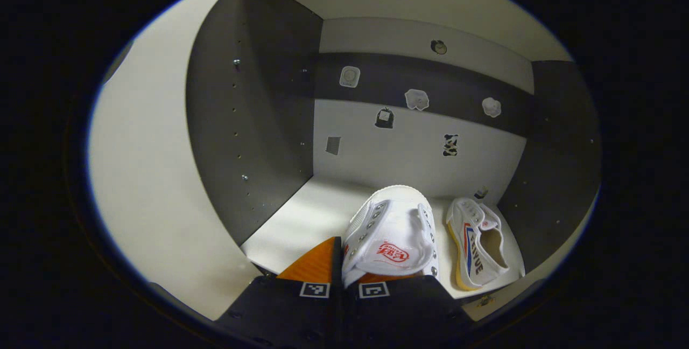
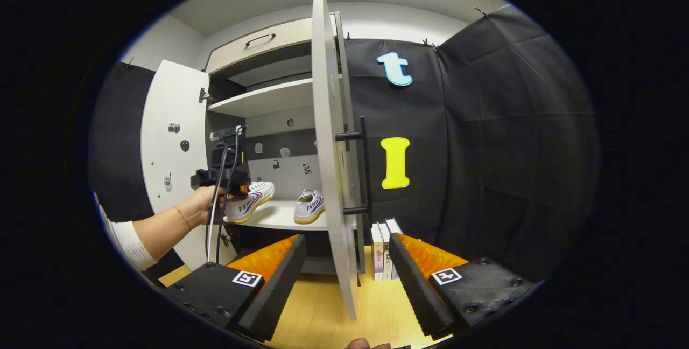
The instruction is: Grab one shoe with the right hand and put it into the shoe cabinet, grab the other shoe with the left hand and put it into the shoe cabinet; then close the right door with the right hand and the left door with the left hand.
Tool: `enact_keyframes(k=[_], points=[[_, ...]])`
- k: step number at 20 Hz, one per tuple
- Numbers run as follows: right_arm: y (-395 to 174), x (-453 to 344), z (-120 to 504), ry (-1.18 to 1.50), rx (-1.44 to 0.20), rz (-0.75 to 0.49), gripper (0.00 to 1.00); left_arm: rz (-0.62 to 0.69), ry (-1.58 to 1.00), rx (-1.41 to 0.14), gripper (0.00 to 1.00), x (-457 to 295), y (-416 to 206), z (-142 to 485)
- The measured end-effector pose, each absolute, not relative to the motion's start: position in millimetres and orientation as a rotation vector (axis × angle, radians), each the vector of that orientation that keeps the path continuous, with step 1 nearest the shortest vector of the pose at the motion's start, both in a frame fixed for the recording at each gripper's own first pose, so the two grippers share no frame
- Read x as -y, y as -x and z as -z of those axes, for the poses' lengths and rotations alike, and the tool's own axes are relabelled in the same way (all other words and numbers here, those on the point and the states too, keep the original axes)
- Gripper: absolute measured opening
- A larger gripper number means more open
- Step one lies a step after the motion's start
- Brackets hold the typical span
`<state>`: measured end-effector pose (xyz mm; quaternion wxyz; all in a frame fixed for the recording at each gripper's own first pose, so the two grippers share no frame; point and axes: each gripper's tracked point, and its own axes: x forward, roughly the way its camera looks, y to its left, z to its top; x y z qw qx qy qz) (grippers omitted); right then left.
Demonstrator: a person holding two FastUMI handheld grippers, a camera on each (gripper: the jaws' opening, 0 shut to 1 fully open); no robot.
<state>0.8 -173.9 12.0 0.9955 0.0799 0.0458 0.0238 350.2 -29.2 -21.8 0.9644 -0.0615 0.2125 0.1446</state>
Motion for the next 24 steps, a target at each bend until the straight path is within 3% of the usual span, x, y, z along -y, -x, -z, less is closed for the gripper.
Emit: enact_keyframes(k=[6,16,24], points=[[-1.1,207.0,-9.9,-0.123,-0.083,-0.010,0.98,-0.351,0.114,-0.504,0.05,18.2,-419.3,47.7],[2.8,260.6,-5.9,-0.151,-0.090,0.108,0.98,-0.389,0.029,-0.586,0.07,13.2,-459.4,80.8],[10.6,253.5,-9.2,-0.180,-0.081,0.096,0.98,-0.268,0.080,-0.551,0.28,37.0,-430.8,65.2]])
